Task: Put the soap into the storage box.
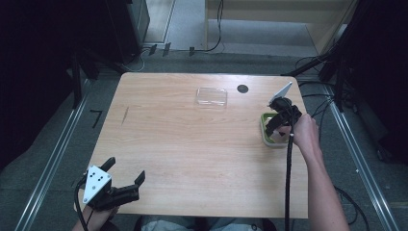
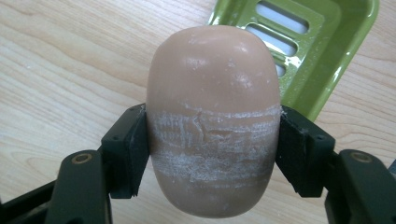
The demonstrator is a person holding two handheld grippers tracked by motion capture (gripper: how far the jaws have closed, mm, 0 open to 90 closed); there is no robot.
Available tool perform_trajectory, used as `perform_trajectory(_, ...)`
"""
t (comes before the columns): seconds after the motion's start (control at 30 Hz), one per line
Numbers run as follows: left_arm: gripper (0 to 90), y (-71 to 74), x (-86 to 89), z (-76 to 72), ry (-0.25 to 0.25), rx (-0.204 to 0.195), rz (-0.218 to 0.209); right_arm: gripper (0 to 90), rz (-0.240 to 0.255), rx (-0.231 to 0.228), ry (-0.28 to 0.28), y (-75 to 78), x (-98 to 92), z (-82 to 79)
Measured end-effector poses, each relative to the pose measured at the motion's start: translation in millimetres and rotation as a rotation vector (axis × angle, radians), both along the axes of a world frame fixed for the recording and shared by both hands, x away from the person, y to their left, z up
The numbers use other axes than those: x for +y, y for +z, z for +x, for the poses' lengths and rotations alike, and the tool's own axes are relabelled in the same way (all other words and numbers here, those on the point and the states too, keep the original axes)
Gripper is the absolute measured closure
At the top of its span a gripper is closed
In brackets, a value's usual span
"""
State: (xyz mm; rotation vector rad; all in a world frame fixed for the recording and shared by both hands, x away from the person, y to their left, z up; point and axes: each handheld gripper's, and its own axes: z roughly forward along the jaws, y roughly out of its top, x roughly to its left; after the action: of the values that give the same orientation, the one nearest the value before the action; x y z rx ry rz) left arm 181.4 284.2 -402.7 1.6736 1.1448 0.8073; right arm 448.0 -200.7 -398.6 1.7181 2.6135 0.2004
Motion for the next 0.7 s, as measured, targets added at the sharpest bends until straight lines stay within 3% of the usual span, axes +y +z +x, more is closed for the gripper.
perform_trajectory(0.7,0.0,0.0,-0.1,0.0,-0.003,0.0,-0.001,34.0,0.019,-0.043,-0.077,-11.9,-7.4,13.0)
